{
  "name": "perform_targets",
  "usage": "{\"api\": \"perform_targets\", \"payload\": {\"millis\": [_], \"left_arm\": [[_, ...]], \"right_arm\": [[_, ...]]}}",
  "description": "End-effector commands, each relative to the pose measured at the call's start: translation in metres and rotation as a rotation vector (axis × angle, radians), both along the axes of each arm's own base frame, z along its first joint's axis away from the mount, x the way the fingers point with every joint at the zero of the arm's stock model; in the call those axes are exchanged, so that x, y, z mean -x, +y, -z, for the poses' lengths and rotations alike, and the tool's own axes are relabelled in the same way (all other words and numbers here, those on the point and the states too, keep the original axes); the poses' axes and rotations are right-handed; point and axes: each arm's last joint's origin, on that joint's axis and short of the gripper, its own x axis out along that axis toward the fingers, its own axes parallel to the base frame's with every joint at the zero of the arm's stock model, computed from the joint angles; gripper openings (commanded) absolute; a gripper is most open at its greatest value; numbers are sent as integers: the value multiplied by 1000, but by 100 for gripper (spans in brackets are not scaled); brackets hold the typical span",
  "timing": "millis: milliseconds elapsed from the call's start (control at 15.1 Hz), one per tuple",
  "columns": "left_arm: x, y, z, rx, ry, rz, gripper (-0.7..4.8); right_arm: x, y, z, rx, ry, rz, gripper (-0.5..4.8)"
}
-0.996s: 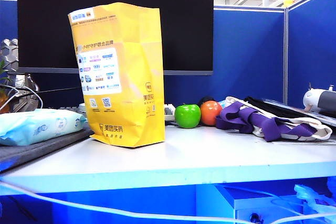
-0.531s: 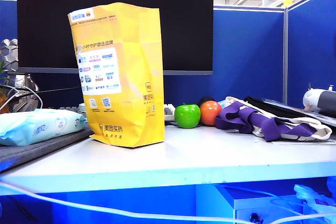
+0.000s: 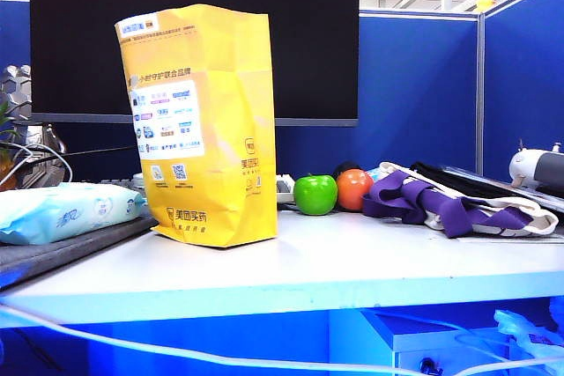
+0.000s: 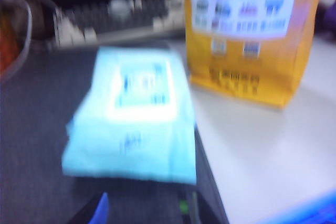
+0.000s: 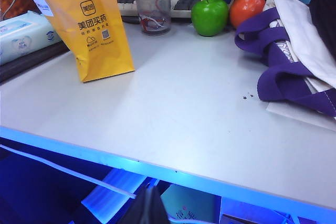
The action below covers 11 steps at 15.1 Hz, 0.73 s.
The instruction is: Pick up the Rubik's Cube and throw it into the yellow paper bag.
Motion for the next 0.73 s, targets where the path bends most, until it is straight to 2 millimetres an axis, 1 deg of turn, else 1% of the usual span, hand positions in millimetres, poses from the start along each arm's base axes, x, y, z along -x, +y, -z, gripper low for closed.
{"api": "perform_targets", "payload": {"millis": [66, 730], "left_arm": [[-1, 0, -1, -2, -34, 1, 223], [-1, 0, 0, -1, -27, 0, 223]], "right_arm": [[-1, 0, 2, -1, 0, 1, -5], [-1, 0, 2, -1, 0, 2, -5]]}}
